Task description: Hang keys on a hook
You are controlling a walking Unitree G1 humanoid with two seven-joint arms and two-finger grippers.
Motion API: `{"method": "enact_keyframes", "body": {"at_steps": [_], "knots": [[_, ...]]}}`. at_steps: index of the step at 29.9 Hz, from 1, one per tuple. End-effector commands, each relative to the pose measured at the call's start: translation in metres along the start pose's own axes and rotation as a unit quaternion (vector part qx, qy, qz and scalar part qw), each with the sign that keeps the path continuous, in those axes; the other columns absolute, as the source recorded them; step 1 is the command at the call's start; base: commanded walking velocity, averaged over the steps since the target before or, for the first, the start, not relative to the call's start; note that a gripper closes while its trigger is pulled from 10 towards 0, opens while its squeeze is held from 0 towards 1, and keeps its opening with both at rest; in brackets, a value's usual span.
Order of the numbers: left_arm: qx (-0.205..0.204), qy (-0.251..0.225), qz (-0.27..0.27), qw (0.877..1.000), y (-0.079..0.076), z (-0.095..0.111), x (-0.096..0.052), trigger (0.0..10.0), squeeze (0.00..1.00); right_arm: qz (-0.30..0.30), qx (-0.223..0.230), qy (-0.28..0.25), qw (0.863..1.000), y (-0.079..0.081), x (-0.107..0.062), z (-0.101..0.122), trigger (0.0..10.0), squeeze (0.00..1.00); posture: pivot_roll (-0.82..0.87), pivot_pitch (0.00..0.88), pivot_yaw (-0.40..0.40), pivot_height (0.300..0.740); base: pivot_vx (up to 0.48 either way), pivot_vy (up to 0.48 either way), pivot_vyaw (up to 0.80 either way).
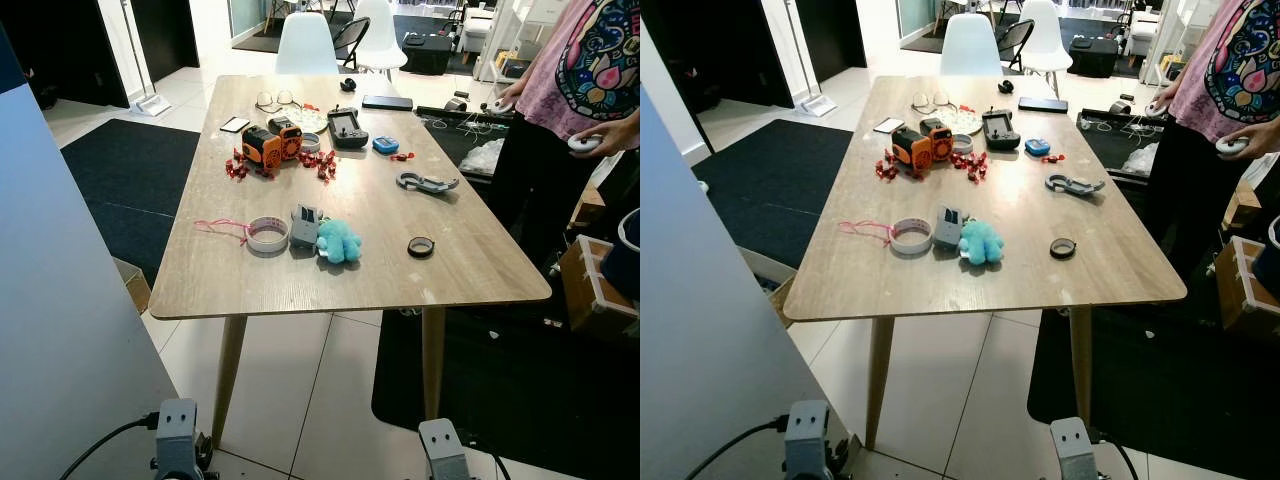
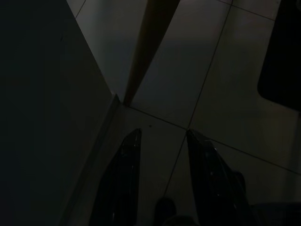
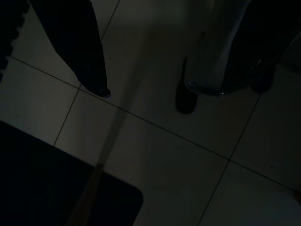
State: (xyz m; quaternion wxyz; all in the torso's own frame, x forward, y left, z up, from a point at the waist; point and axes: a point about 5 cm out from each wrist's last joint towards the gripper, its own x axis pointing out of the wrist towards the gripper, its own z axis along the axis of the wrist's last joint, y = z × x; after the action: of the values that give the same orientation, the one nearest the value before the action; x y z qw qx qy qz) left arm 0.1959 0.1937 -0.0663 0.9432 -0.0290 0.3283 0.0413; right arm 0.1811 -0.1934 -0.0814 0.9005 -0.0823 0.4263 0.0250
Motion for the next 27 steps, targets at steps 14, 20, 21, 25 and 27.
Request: {"method": "enact_keyframes", "body": {"at_steps": [14, 20, 21, 25, 27], "knots": [[0.006, -0.01, -0.015, 1.0, -0.0018, -0.0003, -0.0014, 10.0, 0.0, 0.002, 0.007, 0.011, 1.0, 0.0021, -0.0015, -0.0068, 10.0, 0.0, 0.03, 0.08, 0.003, 0.74, 0.0, 0.0, 0.0], [0.004, -0.022, -0.024, 0.999, -0.0031, 0.0015, -0.0017, 10.0, 0.0, 0.003, 0.008, 0.009, 1.0, 0.0018, -0.0015, -0.0066, 10.0, 0.0, 0.02, 0.074, 0.002, 0.74, 0.0, 0.0, 0.0], [0.003, -0.024, -0.025, 0.999, -0.0031, 0.002, -0.0018, 10.0, 0.0, 0.005, 0.003, 0.007, 1.0, 0.0018, -0.0015, -0.0061, 10.0, 0.0, 0.02, 0.074, 0.002, 0.74, 0.0, 0.0, 0.0], [0.009, -0.028, -0.027, 0.999, -0.0039, 0.0026, -0.0018, 10.0, 0.0, 0.01, -0.002, 0.003, 1.0, 0.0011, -0.0018, -0.0057, 10.0, 0.0, 0.02, 0.069, -0.002, 0.74, 0.0, 0.0, 0.0], [0.009, -0.028, -0.027, 0.999, -0.0041, 0.0025, -0.0019, 10.0, 0.0, 0.011, -0.004, 0.002, 1.0, 0.0011, -0.0018, -0.0057, 10.0, 0.0, 0.02, 0.067, -0.004, 0.74, 0.0, 0.0, 0.0]]}}
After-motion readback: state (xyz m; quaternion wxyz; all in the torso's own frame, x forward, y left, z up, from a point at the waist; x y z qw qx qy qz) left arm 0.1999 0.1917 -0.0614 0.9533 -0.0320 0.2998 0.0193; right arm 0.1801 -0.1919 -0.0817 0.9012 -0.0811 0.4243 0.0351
